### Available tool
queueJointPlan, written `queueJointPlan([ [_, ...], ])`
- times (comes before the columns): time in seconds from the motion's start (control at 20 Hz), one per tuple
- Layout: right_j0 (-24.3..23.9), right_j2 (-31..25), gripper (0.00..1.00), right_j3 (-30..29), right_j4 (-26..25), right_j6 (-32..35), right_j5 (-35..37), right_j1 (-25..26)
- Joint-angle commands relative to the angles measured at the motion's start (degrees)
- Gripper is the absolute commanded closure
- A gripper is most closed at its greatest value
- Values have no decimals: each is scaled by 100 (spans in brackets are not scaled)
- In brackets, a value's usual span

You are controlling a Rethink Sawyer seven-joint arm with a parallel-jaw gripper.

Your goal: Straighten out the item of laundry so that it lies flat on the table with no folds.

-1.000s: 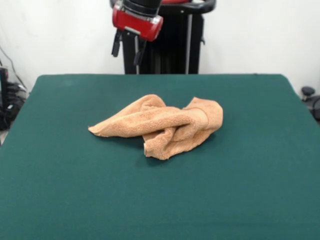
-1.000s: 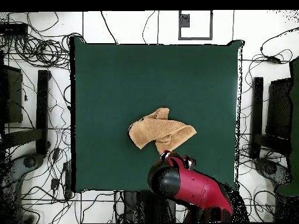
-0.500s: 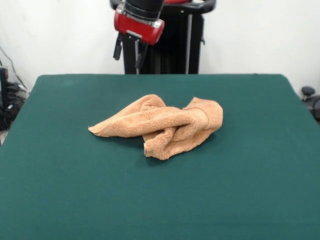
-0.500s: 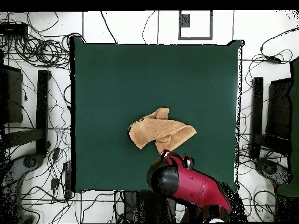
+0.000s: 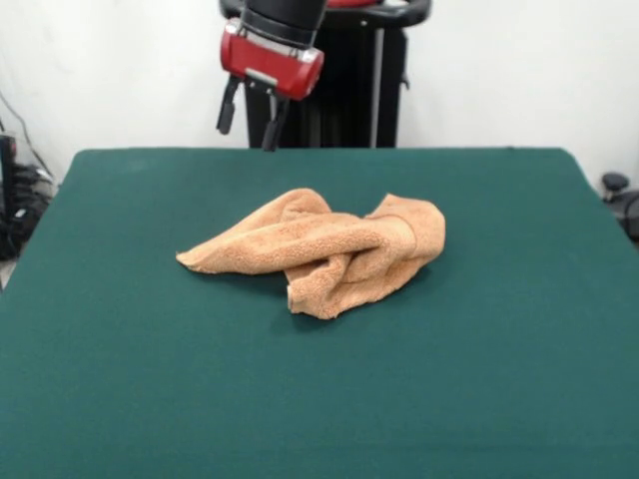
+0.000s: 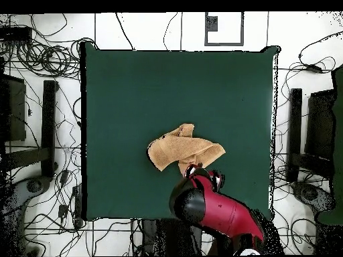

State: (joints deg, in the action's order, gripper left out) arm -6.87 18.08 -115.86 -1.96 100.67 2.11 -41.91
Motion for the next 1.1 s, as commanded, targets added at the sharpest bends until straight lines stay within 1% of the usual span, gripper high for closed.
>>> queueJointPlan([
  [0.05, -472, -1257, 0, -439, 188, 1754, -1238, 125],
  [0.2, -864, -1653, 0, -639, 3, 1927, -1712, 177],
  [0.35, -1347, -2187, 0, -831, -202, 2072, -2017, 270],
  [0.5, -1823, -2708, 0, -960, -434, 2078, -2137, 340],
  [0.65, -2227, -3184, 0, -997, -699, 2078, -2190, 519],
  [0.8, -2508, -3517, 0, -1039, -870, 2052, -2132, 601],
  [1.1, -2783, -3959, 0, -1201, -934, 2070, -1981, 606],
])
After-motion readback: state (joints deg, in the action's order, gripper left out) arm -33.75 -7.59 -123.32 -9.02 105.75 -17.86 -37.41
